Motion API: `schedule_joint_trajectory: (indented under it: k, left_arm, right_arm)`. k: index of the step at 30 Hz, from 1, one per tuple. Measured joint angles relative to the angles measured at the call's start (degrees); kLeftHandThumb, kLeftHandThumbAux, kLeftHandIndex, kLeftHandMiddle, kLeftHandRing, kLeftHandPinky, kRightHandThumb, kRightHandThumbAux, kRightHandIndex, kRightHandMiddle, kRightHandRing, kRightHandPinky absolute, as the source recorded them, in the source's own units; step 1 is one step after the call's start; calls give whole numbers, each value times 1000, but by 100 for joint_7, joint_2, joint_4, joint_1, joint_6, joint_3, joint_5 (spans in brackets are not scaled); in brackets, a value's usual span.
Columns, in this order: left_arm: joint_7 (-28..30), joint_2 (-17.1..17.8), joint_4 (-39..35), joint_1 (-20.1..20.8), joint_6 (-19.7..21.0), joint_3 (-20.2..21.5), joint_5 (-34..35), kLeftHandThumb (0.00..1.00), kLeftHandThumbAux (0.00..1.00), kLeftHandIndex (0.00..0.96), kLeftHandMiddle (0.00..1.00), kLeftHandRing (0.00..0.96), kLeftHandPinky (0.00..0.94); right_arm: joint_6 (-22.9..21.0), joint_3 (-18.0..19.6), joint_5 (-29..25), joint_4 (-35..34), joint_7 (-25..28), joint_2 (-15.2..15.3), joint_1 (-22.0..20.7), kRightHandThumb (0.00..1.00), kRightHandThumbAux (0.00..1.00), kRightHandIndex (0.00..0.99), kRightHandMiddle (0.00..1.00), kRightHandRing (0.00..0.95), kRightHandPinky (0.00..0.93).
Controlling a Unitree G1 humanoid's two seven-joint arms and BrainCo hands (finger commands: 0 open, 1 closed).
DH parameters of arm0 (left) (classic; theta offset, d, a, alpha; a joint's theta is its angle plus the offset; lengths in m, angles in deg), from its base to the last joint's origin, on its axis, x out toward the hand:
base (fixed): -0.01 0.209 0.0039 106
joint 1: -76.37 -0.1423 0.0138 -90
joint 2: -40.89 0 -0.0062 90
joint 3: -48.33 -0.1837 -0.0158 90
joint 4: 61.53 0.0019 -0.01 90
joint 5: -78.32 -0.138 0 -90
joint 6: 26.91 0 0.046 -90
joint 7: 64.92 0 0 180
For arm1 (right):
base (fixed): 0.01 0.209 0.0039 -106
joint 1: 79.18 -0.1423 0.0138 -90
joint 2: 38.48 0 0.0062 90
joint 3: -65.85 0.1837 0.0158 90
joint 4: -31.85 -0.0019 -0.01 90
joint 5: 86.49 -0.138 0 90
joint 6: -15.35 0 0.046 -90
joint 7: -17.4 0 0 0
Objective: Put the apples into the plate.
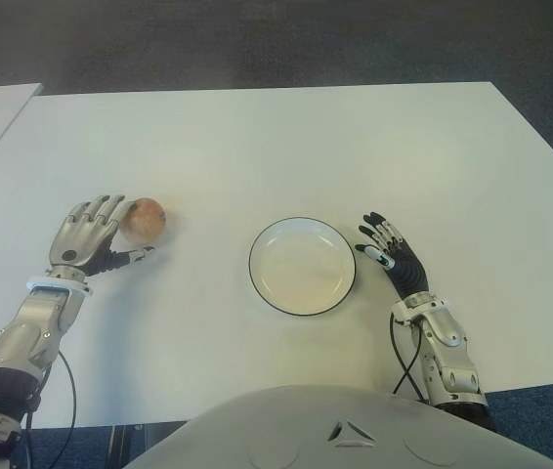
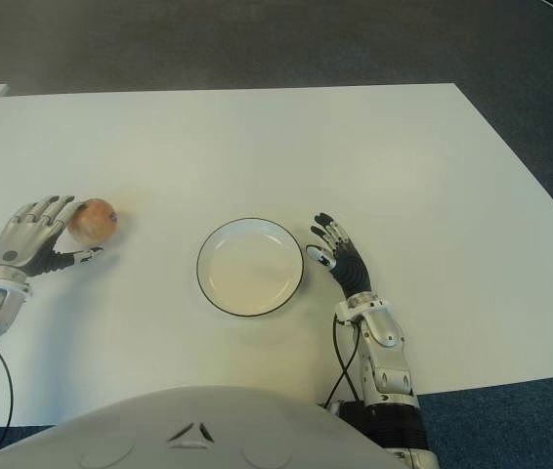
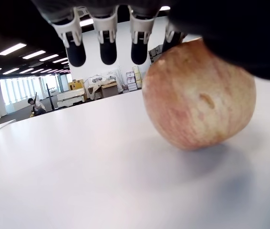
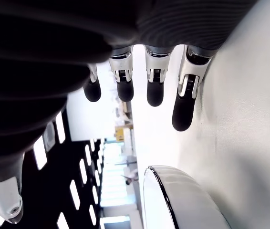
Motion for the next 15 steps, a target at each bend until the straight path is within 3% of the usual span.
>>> schedule_joint_trajectory:
  k: [15]
  left_arm:
    - [-4, -148, -70, 91, 80, -124, 86, 323, 224, 0, 0, 0, 0]
  right_arm:
    - [147, -1, 16, 104, -35, -32, -29, 122, 603, 35, 105, 103, 108]
